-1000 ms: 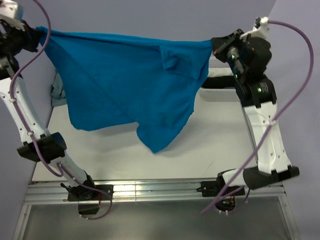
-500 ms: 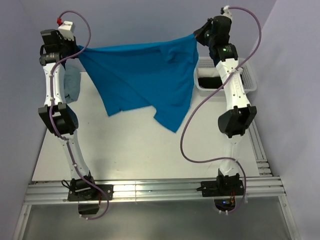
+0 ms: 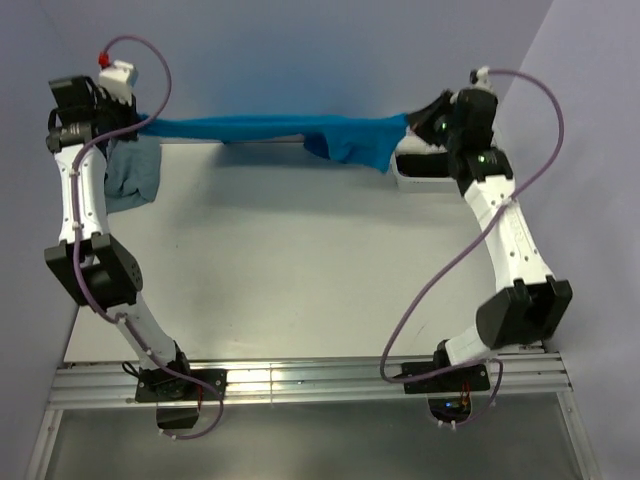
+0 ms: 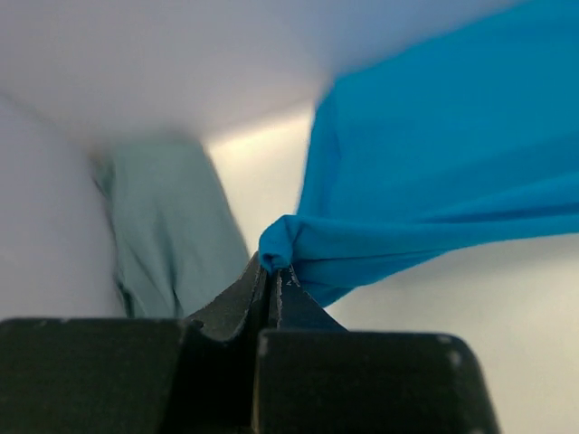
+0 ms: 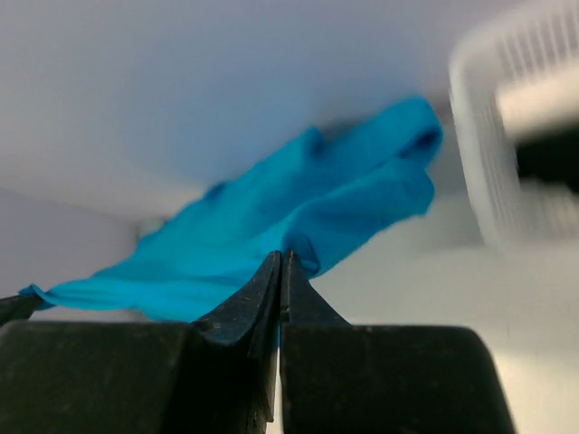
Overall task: Roll the t-shirts
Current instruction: Flatten the tshirt
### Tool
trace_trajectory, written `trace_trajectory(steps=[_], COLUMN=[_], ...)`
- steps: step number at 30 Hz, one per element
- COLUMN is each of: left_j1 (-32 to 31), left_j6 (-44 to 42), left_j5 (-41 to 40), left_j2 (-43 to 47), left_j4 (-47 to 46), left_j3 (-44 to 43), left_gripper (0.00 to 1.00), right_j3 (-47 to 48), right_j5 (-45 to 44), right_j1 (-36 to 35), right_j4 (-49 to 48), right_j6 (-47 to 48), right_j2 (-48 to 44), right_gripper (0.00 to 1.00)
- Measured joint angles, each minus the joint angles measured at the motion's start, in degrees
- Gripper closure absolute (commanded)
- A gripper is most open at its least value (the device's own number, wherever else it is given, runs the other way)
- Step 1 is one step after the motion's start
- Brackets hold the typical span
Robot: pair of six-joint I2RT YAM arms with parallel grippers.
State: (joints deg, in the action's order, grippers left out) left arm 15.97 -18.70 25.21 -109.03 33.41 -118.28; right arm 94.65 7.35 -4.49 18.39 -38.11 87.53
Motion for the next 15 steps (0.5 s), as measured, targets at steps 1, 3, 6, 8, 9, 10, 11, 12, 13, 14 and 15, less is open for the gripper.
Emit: trace_trajectory(steps=[1, 3, 6, 8, 9, 10, 11, 12, 13, 14, 15], left_j1=[0.42, 1.11, 1.7, 1.86, 1.95, 2.01, 2.05, 2.12, 2.19, 2.29, 2.4], left_j6=[-1.6, -5.44, -12.72, -16.68, -18.6, -20.61, -22.01, -23.43, -24.63, -25.75, -26.58], left_j5=[0.28, 0.55, 0.17, -0.46, -0.96, -1.66, -2.21, -2.78, -3.39, -3.93, -4.33], left_j2=[2.23, 7.28, 12.33, 13.6, 13.75, 13.75, 13.75, 13.86, 13.92, 13.94, 13.94], left_j4=[0.92, 1.22, 3.43, 4.85, 5.68, 6.25, 6.84, 6.91, 7.21, 7.21, 7.15], left_j3=[4.15, 15.78, 33.88, 43.71, 48.0, 52.17, 54.99, 57.77, 59.89, 61.46, 62.29], left_gripper=[1.0, 1.0, 1.0, 1.0, 1.0, 1.0, 1.0, 1.0, 1.0, 1.0, 1.0], right_j3=[-4.39, -16.02, -32.61, -40.3, -43.78, -46.82, -48.54, -49.96, -50.6, -51.06, -51.12], right_j5=[0.15, 0.59, 0.59, 0.09, -0.39, -0.9, -1.42, -2.34, -2.71, -3.48, -3.78], right_j1=[-0.17, -0.55, -1.07, -1.97, -2.6, -3.43, -4.26, -5.46, -6.34, -7.52, -8.41], right_j4=[-0.9, -3.21, -4.79, -4.26, -4.28, -3.96, -3.72, -3.87, -3.85, -4.35, -4.87], right_j6=[-0.48, -1.55, -3.39, -4.35, -4.79, -5.2, -5.66, -5.99, -6.14, -6.45, -6.64], right_j2=[-2.12, -6.78, -10.27, -10.54, -10.38, -10.27, -10.14, -10.01, -9.77, -9.25, -8.7], right_gripper=[1.0, 1.0, 1.0, 1.0, 1.0, 1.0, 1.0, 1.0, 1.0, 1.0, 1.0])
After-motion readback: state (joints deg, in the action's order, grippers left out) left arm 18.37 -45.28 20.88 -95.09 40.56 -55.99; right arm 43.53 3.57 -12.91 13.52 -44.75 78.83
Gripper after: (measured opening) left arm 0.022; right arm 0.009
